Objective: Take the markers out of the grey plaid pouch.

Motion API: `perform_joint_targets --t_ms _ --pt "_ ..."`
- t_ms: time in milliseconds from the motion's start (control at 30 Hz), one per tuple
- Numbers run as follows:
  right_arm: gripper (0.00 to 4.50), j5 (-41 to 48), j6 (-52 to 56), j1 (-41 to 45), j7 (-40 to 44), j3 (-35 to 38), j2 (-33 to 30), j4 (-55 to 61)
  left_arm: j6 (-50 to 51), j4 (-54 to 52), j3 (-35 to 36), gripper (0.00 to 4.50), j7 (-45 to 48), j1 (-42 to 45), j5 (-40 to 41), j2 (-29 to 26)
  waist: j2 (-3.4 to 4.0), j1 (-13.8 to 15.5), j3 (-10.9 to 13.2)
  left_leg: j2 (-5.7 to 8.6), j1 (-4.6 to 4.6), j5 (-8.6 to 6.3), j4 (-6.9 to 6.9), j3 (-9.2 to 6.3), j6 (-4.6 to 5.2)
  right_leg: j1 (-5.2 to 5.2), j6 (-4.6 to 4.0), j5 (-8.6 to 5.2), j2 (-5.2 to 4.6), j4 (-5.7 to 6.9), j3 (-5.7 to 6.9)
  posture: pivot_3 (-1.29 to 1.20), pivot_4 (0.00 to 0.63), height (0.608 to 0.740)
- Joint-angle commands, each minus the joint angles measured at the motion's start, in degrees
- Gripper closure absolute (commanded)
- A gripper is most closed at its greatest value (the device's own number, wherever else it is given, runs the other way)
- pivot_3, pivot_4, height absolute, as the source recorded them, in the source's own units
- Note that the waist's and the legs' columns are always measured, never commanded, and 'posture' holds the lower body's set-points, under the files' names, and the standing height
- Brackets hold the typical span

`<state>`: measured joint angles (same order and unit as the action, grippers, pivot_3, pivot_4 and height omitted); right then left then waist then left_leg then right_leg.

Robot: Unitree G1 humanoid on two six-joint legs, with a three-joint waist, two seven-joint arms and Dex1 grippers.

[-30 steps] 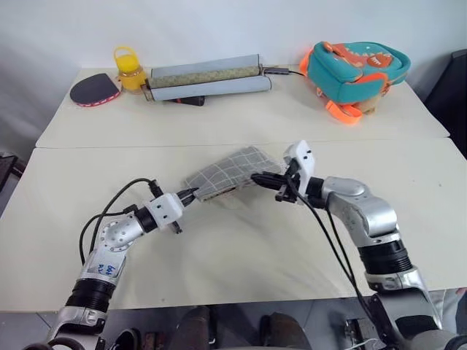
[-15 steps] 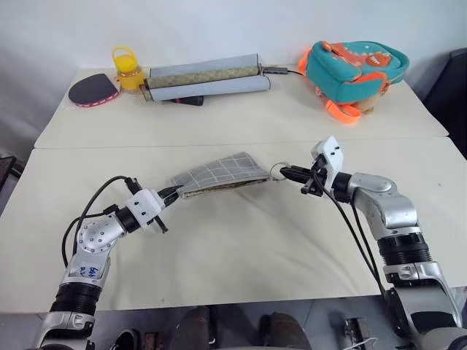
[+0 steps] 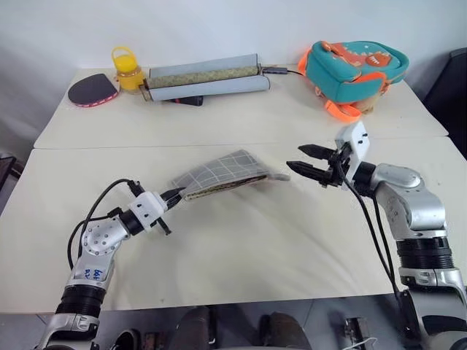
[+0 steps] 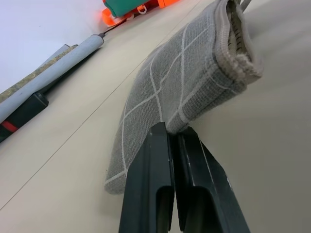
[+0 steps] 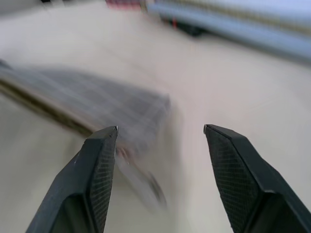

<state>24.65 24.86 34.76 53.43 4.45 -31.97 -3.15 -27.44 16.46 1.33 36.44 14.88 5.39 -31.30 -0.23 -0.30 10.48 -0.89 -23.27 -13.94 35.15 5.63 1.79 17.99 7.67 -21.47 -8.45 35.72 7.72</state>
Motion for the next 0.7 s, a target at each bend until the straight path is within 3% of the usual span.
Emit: perform_joint_targets --t_ms 33,133,233,367,600,700 --pt "2.45 1.3 -0.7 -1.1 -1.0 -4.0 4.6 7.3 -0.7 -0.5 0.3 4.50 -0.2 0.8 0.1 0.6 0.00 0.0 0.0 -0.01 0.00 0.00 0.00 0.01 0.00 0.00 0.00 0.00 0.00 0.00 -0.01 0.00 0.150 0.740" --pt "3.63 -5.0 -5.3 -3.8 -2.2 -11.0 7.6 9.2 -0.1 -0.7 0.1 4.50 -0.4 1.5 -0.1 1.2 0.00 0.0 0.0 0.00 0.00 -0.01 0.00 -0.01 -0.02 0.01 0.00 0.00 0.00 0.02 0.00 0.00 0.150 0.740" --pt "4.48 -13.7 -12.8 -4.0 -5.3 -16.9 9.0 7.1 0.7 -1.7 0.1 4.50 -0.5 1.6 0.1 1.6 -0.01 0.2 0.0 0.07 -0.02 -0.02 0.01 -0.01 -0.01 0.03 0.00 0.00 -0.04 0.06 -0.01 0.00 0.150 0.740" --pt "4.48 -21.9 -19.5 -2.6 -8.5 -20.8 9.0 3.9 1.8 -3.2 0.2 4.50 -0.5 1.4 0.4 1.9 -0.01 0.1 0.0 0.08 -0.02 0.00 0.02 0.04 0.00 0.06 0.00 0.00 -0.04 0.06 -0.04 0.00 0.150 0.740" --pt "4.48 -23.6 -23.4 -1.6 -7.8 -20.5 9.6 0.0 3.0 -4.9 0.0 4.50 -0.7 1.0 -0.1 2.2 -0.02 0.0 0.0 0.05 -0.01 0.02 0.02 0.02 -0.03 0.05 0.00 0.00 -0.01 0.07 -0.04 0.00 0.150 0.740" --pt "4.48 -29.4 -28.0 0.1 -11.0 -21.8 8.7 -3.0 4.2 -6.2 -0.5 4.50 0.1 0.9 0.4 2.3 -0.02 0.0 0.0 0.05 -0.01 0.03 0.01 0.03 -0.04 0.05 0.00 0.00 0.00 0.07 -0.04 0.00 0.150 0.740"
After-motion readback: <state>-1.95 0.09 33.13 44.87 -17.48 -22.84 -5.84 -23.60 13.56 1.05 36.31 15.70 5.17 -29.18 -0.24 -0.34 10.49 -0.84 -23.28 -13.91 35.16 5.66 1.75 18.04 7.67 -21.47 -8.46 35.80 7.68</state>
